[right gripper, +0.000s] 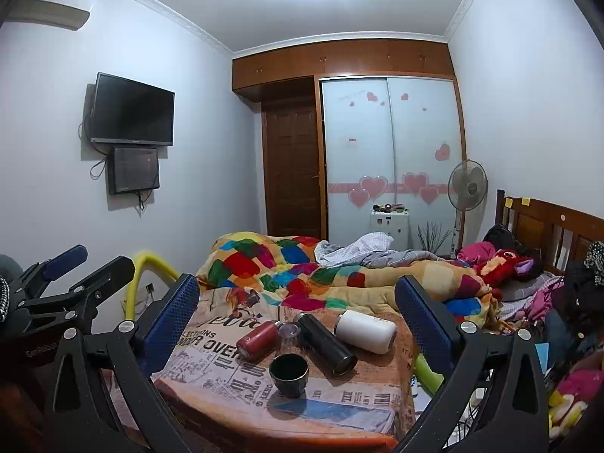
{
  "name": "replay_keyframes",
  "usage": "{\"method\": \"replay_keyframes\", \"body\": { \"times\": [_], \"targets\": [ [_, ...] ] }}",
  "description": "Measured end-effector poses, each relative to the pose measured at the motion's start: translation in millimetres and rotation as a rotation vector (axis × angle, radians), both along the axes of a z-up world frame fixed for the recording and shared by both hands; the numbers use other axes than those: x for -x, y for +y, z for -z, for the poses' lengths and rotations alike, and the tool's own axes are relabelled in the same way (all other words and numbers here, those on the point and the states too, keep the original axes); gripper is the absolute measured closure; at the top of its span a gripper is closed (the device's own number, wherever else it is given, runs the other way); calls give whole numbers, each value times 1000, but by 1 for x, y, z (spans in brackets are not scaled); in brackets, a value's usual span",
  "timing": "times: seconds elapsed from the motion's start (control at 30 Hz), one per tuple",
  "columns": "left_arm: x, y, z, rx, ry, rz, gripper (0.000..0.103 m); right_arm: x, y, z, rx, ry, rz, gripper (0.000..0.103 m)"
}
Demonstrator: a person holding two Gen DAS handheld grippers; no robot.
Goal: Flip cup upright
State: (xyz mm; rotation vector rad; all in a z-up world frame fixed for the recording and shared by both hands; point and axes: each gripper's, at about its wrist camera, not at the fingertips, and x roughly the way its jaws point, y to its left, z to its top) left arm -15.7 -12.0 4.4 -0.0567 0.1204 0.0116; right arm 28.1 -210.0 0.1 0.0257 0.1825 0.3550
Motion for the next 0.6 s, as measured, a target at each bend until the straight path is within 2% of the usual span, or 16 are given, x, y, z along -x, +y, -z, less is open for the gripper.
{"method": "replay_keyframes", "body": {
  "times": [0.6],
  "targets": [
    [-5, 1, 2, 2, 9, 4, 0, 1, 2, 0, 7, 10, -4, 0]
  ]
}}
